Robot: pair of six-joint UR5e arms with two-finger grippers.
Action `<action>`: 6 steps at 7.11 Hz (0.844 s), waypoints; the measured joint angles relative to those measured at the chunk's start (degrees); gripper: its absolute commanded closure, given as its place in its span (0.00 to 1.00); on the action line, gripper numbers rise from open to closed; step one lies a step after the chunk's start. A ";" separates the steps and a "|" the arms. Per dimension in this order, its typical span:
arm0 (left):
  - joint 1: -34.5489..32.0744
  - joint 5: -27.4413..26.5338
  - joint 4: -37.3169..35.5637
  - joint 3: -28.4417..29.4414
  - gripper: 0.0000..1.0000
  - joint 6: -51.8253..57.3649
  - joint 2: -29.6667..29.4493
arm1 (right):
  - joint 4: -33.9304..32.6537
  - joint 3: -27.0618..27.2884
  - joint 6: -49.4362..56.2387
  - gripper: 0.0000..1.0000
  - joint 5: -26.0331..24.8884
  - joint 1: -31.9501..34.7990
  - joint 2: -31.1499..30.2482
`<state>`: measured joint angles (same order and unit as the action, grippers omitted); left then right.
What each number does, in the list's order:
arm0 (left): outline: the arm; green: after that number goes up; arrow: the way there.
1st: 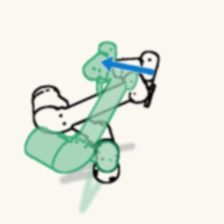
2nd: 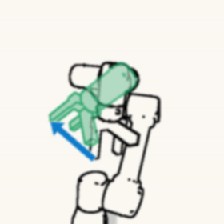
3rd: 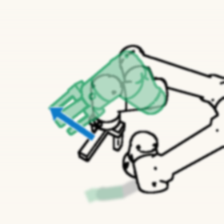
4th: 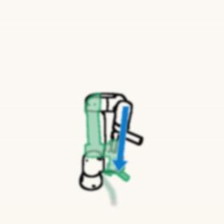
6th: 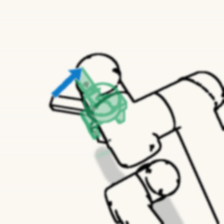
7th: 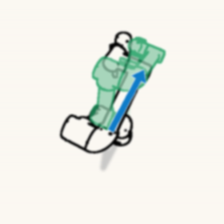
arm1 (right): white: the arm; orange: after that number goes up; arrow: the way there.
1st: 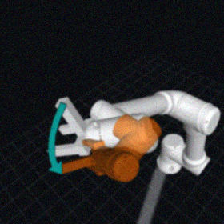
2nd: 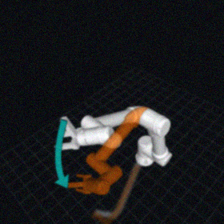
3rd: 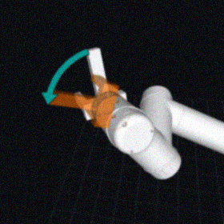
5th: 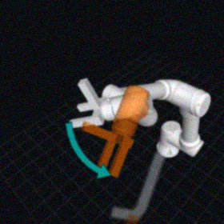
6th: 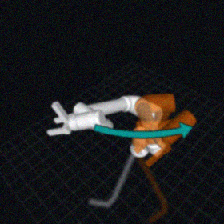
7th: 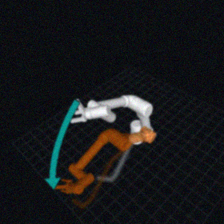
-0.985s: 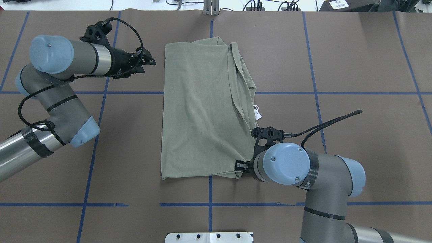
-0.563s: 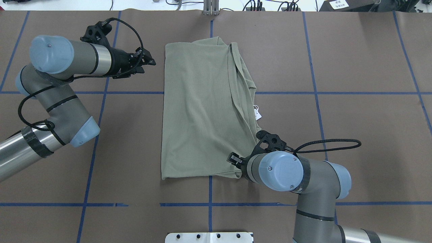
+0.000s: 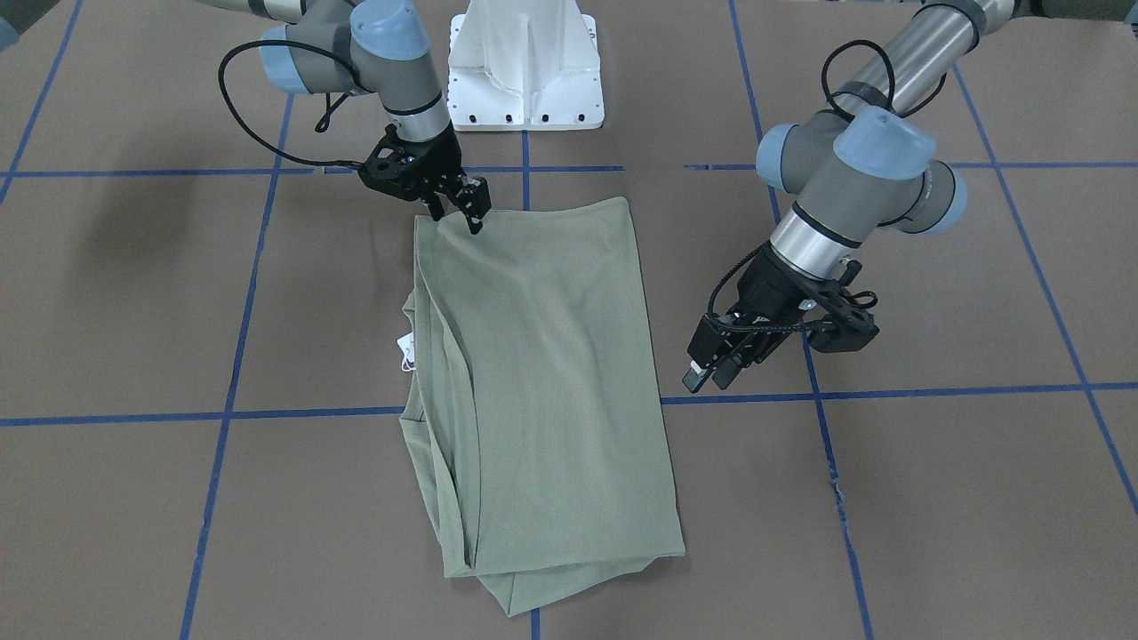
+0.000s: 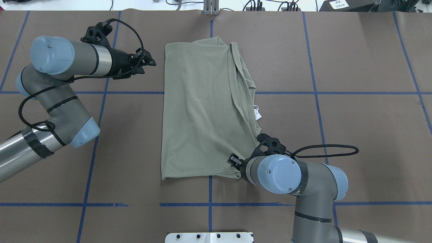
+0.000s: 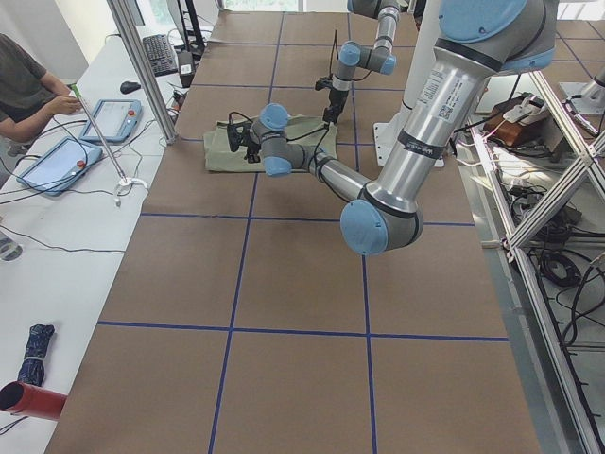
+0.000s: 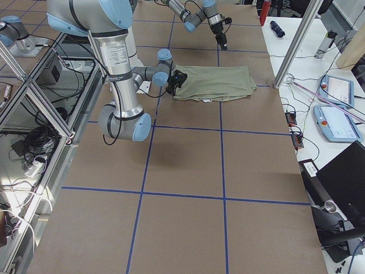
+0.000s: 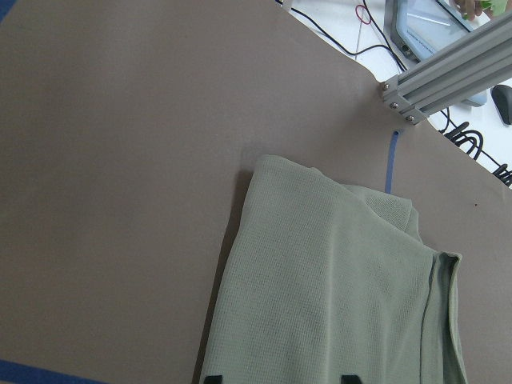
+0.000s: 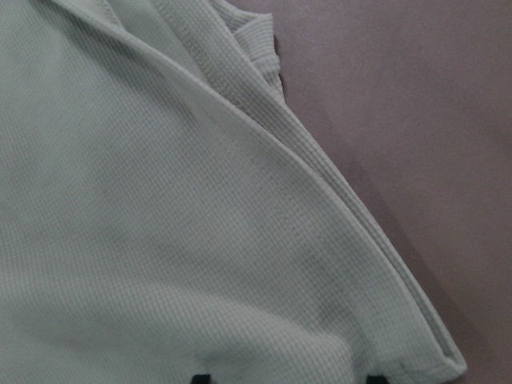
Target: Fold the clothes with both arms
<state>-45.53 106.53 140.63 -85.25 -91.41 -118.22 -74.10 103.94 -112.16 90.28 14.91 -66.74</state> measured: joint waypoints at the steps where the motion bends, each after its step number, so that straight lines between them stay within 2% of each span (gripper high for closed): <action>1: 0.00 -0.02 0.00 0.00 0.42 0.00 0.03 | 0.03 -0.03 0.04 1.00 0.03 0.03 0.20; 6: 0.18 -0.07 0.00 -0.32 0.42 -0.32 0.51 | -0.28 -0.02 -0.03 1.00 0.41 1.83 2.64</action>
<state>-45.36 106.46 140.62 -85.57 -91.72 -117.71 -74.38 103.92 -112.19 90.68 16.74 -64.11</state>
